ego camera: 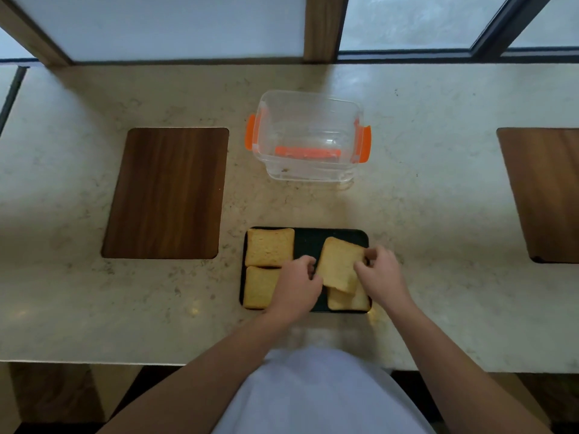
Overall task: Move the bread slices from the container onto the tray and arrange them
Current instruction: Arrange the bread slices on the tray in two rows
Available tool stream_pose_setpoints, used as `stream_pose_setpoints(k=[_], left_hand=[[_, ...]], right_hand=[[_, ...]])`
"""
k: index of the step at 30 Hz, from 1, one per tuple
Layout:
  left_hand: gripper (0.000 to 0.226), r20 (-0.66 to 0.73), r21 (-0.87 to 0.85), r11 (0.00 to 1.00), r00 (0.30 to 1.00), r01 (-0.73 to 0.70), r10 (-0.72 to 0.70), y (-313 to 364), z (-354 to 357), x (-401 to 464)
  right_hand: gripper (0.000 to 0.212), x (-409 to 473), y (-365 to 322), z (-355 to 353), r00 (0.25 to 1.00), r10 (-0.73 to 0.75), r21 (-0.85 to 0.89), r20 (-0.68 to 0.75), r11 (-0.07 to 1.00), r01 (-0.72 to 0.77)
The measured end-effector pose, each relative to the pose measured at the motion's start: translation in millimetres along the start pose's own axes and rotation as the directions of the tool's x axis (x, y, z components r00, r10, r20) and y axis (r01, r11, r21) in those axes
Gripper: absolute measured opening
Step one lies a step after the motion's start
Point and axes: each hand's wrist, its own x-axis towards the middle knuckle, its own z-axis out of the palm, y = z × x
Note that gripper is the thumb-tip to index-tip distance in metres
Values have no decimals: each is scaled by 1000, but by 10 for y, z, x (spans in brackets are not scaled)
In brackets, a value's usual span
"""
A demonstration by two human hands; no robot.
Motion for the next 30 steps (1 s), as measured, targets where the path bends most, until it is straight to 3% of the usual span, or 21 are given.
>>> stream_pose_setpoints(k=[3,7,11,13,16,19,21,22,26,30], left_hand=[[49,31,-22,994,994,106,-106,103,130,49],[52,-25,-20,996,996,88,-89,160,122,116],[54,-73,-82,993,994,80,-86,206,-42,263],[52,-151,-143,983,979,117,-139,207,-126,298],[47,-194,-186,973,965,138,-174,176,-136,134],[42,29,-259,914,948,313,-317,92,26,-150],[49,227,-340,804,872,488,-433,75,149,-270],[52,257,-361,769,849,528,-462,74,200,-277],[53,179,-549,647,830,530,-528,120,223,-128],[54,93,-578,691,876,434,-473,146,98,-16]], right_hand=[[47,-16,-20,14,995,98,165,33,981,-102],[56,-70,-19,30,993,111,255,49,959,-120],[59,-99,-28,-50,970,137,349,203,915,-202],[53,-130,15,-80,959,116,282,258,941,-190],[48,-125,134,-116,990,6,72,143,997,-17],[48,-125,205,-135,991,37,-18,125,999,-35],[47,-156,236,-85,982,90,-38,169,996,-84],[47,-185,242,-59,978,101,-36,180,995,-96],[60,-252,241,18,998,-46,-135,41,989,52],[57,-161,126,26,989,-148,-212,29,966,151]])
